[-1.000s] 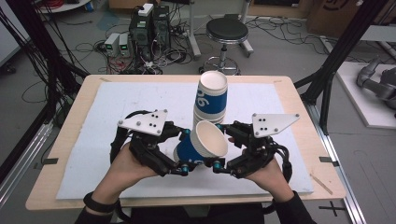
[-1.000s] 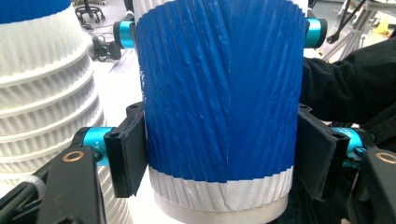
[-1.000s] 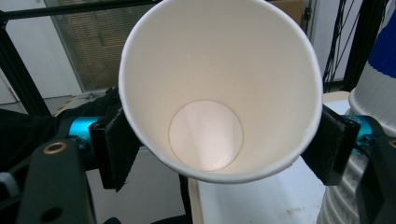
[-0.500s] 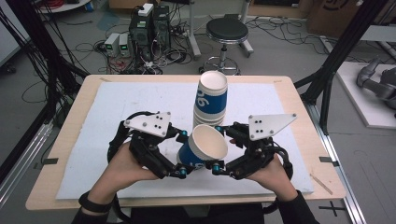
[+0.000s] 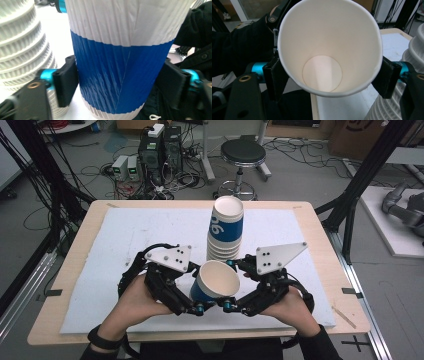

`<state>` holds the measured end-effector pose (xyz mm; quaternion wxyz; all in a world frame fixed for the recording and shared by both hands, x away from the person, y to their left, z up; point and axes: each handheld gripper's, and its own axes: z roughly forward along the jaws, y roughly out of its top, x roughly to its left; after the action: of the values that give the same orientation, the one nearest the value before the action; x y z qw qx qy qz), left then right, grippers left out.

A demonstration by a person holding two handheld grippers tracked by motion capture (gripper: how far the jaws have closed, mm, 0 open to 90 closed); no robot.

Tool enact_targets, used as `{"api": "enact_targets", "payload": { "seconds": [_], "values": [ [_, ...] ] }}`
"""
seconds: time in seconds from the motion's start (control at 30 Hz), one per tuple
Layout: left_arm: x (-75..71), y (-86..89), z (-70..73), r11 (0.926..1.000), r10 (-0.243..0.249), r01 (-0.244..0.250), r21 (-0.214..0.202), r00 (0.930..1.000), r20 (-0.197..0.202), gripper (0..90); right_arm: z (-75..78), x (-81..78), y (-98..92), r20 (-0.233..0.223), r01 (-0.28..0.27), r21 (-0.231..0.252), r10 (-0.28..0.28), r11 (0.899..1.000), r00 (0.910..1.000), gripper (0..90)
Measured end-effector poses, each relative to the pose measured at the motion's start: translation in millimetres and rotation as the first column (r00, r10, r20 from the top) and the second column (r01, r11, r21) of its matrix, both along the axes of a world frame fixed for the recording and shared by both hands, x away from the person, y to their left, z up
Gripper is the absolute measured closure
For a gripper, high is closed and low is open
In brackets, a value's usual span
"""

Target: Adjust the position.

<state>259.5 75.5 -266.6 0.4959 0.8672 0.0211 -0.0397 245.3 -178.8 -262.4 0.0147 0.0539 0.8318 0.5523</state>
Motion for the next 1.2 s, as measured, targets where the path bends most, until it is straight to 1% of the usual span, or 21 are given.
{"api": "enact_targets", "payload": {
  "seconds": [0.03, 0.1, 0.23, 0.27, 0.33, 0.4, 0.43, 0.47, 0.53, 0.6, 0.63, 0.7, 0.77, 0.8, 0.83, 0.87, 0.93, 1.0, 1.07, 1.17, 1.2],
  "values": [
    [0.3, -0.2, -0.6, 1.0, 0.0, 0.0, -0.001, 1.0, -0.003, 27.5, 0.0, -0.4, 0.0, -0.008, 0.001, -0.004, -0.001, 1.0, 1.0, 25.0],
    [0.7, -0.2, -1.1, 1.0, -0.004, 0.004, 0.003, 1.0, -0.006, 27.7, -0.4, 0.7, 0.1, -0.005, 0.001, -0.007, -0.001, 1.0, 1.0, 25.0],
    [0.5, 0.0, -0.7, 1.0, -0.001, 0.001, 0.0, 1.0, 0.001, 28.1, -0.1, 0.3, 0.0, -0.014, 0.0, -0.01, 0.0, 1.0, 0.9999, 25.3],
    [0.7, 0.0, -0.5, 1.0, 0.0, 0.0, -0.003, 1.0, 0.002, 28.2, 0.0, 1.0, -0.1, -0.006, 0.001, -0.007, -0.001, 1.0, 1.0, 25.2],
    [1.5, 0.5, -0.7, 0.9998, -0.007, 0.007, -0.018, 1.0, 0.0, 28.2, 0.2, 0.5, -0.2, -0.014, 0.002, -0.001, -0.002, 1.0, 0.9999, 24.2],
    [2.8, 2.1, -1.3, 0.9984, -0.007, 0.007, -0.056, 1.0, -0.005, 28.1, 0.8, 0.2, -0.4, -0.013, 0.01, 0.016, -0.01, 1.0, 0.9999, 23.0],
    [4.0, 3.7, -1.2, 0.9961, -0.01, 0.009, -0.088, 0.9998, -0.015, 28.0, 1.2, -0.1, -0.8, -0.011, 0.016, 0.025, -0.016, 1.0, 0.9998, 21.8],
    [4.9, 5.5, -0.5, 0.9934, -0.01, 0.008, -0.115, 0.9999, -0.012, 28.0, 1.7, -0.1, -1.2, -0.009, 0.021, 0.042, -0.021, 0.999, 0.9998, 20.7],
    [5.9, 9.3, 1.0, 0.9866, -0.012, 0.008, -0.163, 0.9997, -0.021, 28.0, 2.1, 0.7, -2.5, -0.004, 0.024, 0.083, -0.023, 0.996, 0.9997, 19.4],
    [5.4, 11.6, 2.2, 0.9799, -0.012, 0.008, -0.199, 0.9998, -0.015, 28.0, 2.9, -0.1, -4.9, -0.022, 0.024, 0.11, -0.021, 0.994, 0.9995, 19.4],
    [5.2, 12.4, 2.7, 0.9771, -0.006, 0.004, -0.213, 0.9999, -0.01, 28.0, 3.3, 0.0, -6.2, -0.028, 0.019, 0.125, -0.016, 0.992, 0.9995, 19.4],
    [5.0, 12.4, 2.1, 0.9738, -0.001, 0.002, -0.227, 1.0, 0.004, 28.0, 4.8, 0.1, -8.8, -0.037, 0.027, 0.16, -0.021, 0.987, 0.9991, 19.4],
    [4.5, 9.7, -0.2, 0.9694, 0.01, -0.006, -0.245, 0.9998, 0.017, 27.9, 5.6, 0.8, -10.5, -0.058, 0.029, 0.192, -0.018, 0.981, 0.9981, 19.4],
    [4.3, 8.9, -1.0, 0.968, 0.016, -0.011, -0.251, 0.9997, 0.018, 27.9, 5.6, 1.2, -11.0, -0.068, 0.031, 0.205, -0.018, 0.978, 0.9975, 19.4],
    [4.4, 7.6, -2.1, 0.9671, 0.018, -0.012, -0.254, 0.9996, 0.022, 27.9, 5.3, 1.7, -10.9, -0.071, 0.028, 0.209, -0.013, 0.978, 0.9974, 19.5],
    [4.9, 6.2, -3.4, 0.967, 0.011, -0.005, -0.255, 0.9997, 0.021, 27.9, 5.1, 2.0, -10.7, -0.074, 0.034, 0.211, -0.019, 0.977, 0.997, 19.5],
    [5.0, 2.8, -6.7, 0.9668, 0.009, -0.006, -0.256, 0.9999, 0.012, 27.9, 4.5, 2.3, -10.5, -0.071, 0.037, 0.216, -0.022, 0.976, 0.9972, 21.3],
    [5.8, 1.2, -8.6, 0.9682, 0.005, -0.002, -0.25, 0.9999, 0.012, 27.9, 3.7, 2.0, -10.4, -0.061, 0.04, 0.217, -0.027, 0.975, 0.9978, 21.4],
    [5.8, 0.7, -9.2, 0.9688, 0.003, 0.0, -0.248, 1.0, 0.008, 28.1, 3.0, 2.0, -10.7, -0.057, 0.04, 0.209, -0.029, 0.977, 0.9979, 22.8],
    [5.4, 0.1, -9.3, 0.9709, 0.005, -0.001, -0.24, 0.9999, 0.015, 28.3, 2.6, 2.5, -11.5, -0.053, 0.034, 0.202, -0.024, 0.979, 0.9983, 23.9],
    [5.3, 0.0, -9.4, 0.9713, 0.005, -0.002, -0.238, 0.9999, 0.011, 28.3, 2.4, 2.8, -11.4, -0.05, 0.031, 0.202, -0.021, 0.979, 0.9985, 24.0]
  ]
}}
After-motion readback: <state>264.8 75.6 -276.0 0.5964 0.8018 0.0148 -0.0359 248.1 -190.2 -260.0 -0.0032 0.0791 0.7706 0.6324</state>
